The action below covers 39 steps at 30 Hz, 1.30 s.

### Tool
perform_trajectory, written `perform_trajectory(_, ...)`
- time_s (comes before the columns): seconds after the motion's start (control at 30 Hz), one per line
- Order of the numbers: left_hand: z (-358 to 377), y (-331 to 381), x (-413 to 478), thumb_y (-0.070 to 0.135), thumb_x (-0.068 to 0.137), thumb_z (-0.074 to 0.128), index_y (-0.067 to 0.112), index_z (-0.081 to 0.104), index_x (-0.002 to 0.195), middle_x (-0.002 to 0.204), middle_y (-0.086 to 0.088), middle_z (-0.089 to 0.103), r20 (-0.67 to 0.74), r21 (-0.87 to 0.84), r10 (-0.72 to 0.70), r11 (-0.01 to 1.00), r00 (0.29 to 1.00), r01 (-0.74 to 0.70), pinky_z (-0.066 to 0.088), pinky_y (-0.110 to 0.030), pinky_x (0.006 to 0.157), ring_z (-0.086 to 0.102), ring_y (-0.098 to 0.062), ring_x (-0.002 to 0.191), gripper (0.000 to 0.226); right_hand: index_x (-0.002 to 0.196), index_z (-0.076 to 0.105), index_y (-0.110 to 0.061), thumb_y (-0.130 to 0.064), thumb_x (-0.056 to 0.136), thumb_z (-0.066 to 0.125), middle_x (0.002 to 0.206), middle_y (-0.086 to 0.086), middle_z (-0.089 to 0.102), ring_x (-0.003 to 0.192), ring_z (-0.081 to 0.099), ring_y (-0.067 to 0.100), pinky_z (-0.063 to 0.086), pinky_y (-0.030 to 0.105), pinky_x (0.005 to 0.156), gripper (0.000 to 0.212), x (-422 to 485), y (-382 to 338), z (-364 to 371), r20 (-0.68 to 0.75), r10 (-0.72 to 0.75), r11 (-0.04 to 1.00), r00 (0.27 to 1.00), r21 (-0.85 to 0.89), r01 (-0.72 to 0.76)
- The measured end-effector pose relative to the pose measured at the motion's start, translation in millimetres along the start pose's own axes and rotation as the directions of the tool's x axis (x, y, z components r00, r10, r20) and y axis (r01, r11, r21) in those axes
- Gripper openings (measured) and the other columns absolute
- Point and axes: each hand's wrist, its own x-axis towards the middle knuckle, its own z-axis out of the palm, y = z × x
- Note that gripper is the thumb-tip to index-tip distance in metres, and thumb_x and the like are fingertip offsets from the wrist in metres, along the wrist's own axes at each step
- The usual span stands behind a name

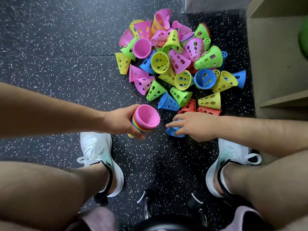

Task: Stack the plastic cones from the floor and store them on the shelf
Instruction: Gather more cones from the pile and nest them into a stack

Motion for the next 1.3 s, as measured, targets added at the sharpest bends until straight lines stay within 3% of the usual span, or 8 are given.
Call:
perform_trajectory(0.13,-0.4,4.6,3.4,0.013,0.059,0.096,0.034,0.051,0.129,0.117,0.001,0.071,0.014,-0.006,0.017,1.000,1.000,-0.017,0.056,-0.039,0.101,0.069,-0.017,0.110,0.086,0.119,0.069,-0.010,-0.002,0.076,0.069,0.139,0.011,0.058,0.105,0.063,0.028,0.054,0.041,0.093,0.044,0.3,5.1,3.3,-0.157,0.072,0.997,0.985,0.001,-0.072)
perform_trajectory(0.33,-3.8,10.0,10.5,0.018,0.056,0.097,0.031,0.051,0.132,0.115,0.002,0.073,-0.019,-0.027,0.016,1.000,1.000,-0.016,0.055,-0.037,0.100,0.070,-0.017,0.109,0.089,0.099,0.069,-0.009,-0.028,0.093,0.067,0.129,0.023,0.061,0.105,0.064,0.039,0.053,0.046,0.088,0.019,-6.8,11.2,-10.9,-0.403,0.281,0.960,0.871,0.113,-0.257)
perform_trajectory(0.47,-5.9,13.6,16.4,0.012,0.060,0.097,0.031,0.052,0.132,0.114,0.002,0.073,-0.035,-0.050,0.012,0.999,0.999,-0.014,0.056,-0.035,0.097,0.071,-0.018,0.108,0.087,0.105,0.067,-0.010,-0.033,0.101,0.046,0.121,0.018,0.064,0.100,0.062,0.039,0.053,0.048,0.083,0.031,-12.6,16.4,-23.6,-0.504,0.468,0.881,0.726,0.330,-0.339)
perform_trajectory(0.67,-7.6,21.9,28.2,0.003,0.067,0.094,0.030,0.052,0.129,0.105,0.004,0.075,-0.032,-0.035,0.010,0.999,0.999,-0.011,0.056,-0.028,0.083,0.073,-0.012,0.094,0.079,0.115,0.064,-0.016,-0.033,0.103,0.046,0.112,-0.001,0.068,0.096,0.060,0.030,0.049,0.047,0.082,0.028,-24.2,19.3,-41.0,-0.541,0.688,0.723,0.484,0.566,-0.396)
perform_trajectory(0.83,-7.1,35.2,43.6,0.010,0.065,0.096,0.028,0.052,0.132,0.110,0.000,0.076,-0.037,-0.016,0.054,0.998,0.998,-0.055,0.058,-0.032,0.089,0.073,-0.017,0.102,0.083,0.115,0.067,-0.016,-0.035,0.103,0.048,0.118,-0.004,0.069,0.101,0.063,0.028,0.049,0.045,0.081,0.030,-23.7,11.2,-47.9,-0.606,0.639,0.769,0.474,0.529,-0.360)
perform_trajectory(1.07,-4.7,65.7,63.0,-0.003,0.070,0.090,0.022,0.053,0.131,0.104,0.001,0.076,-0.015,-0.038,0.124,0.991,0.992,-0.125,0.056,-0.024,0.078,0.072,-0.009,0.090,0.075,0.130,0.061,-0.018,-0.049,0.098,0.050,0.126,-0.003,0.065,0.119,0.055,0.019,0.042,0.037,0.104,0.045,-28.3,11.0,-50.4,-0.492,0.589,0.764,0.641,0.599,-0.241)
perform_trajectory(1.17,-5.2,68.4,71.5,0.000,0.068,0.092,0.023,0.053,0.132,0.110,-0.001,0.076,-0.003,-0.023,0.131,0.991,0.991,-0.131,0.059,-0.030,0.086,0.073,-0.015,0.100,0.079,0.130,0.059,-0.019,-0.049,0.098,0.050,0.125,-0.005,0.064,0.120,0.053,0.014,0.041,0.032,0.103,0.045,-34.0,16.6,-43.7,-0.427,0.693,0.663,0.581,0.695,-0.280)
perform_trajectory(1.3,-5.2,71.3,82.2,0.009,0.062,0.097,0.025,0.054,0.130,0.111,0.000,0.076,-0.007,-0.015,0.125,0.992,0.992,-0.126,0.058,-0.036,0.094,0.073,-0.018,0.104,0.082,0.111,0.064,-0.019,-0.037,0.094,0.052,0.111,-0.007,0.065,0.111,0.052,0.017,0.042,0.042,0.100,0.027,-43.9,34.4,-29.3,-0.385,0.808,0.576,0.446,0.675,-0.461)
